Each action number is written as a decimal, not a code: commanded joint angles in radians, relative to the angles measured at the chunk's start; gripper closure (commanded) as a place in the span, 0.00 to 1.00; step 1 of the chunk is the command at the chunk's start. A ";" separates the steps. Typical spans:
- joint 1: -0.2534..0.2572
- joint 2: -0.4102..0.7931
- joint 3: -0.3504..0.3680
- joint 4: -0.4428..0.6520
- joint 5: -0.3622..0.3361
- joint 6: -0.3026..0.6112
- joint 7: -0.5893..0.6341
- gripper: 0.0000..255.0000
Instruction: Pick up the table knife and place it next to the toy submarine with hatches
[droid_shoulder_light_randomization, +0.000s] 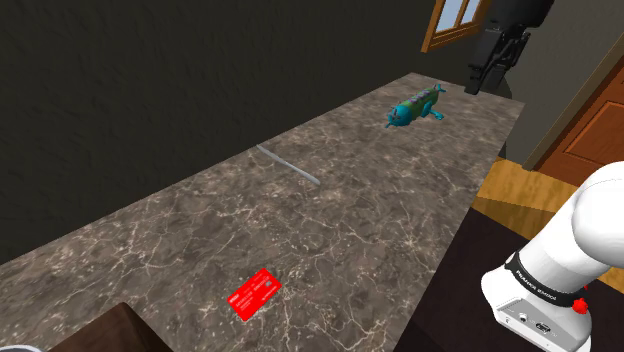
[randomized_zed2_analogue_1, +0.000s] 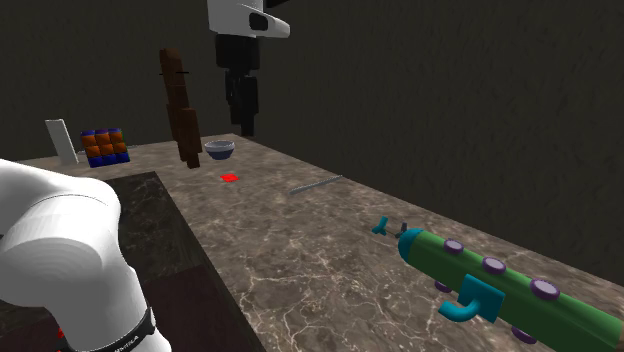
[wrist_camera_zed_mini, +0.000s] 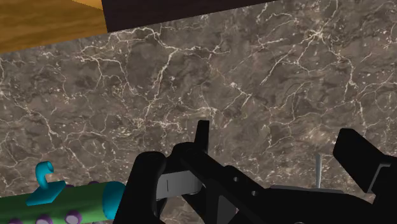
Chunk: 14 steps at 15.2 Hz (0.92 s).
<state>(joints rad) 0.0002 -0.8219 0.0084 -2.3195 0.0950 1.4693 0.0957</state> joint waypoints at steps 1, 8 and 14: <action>0.000 0.000 0.000 0.000 0.000 0.000 0.000 0.00; 0.029 0.204 0.078 0.015 0.028 0.190 0.031 0.00; 0.048 0.407 0.141 0.079 0.028 0.328 0.063 0.00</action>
<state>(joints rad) 0.0452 -0.4577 0.1369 -2.2586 0.1245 1.7722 0.1508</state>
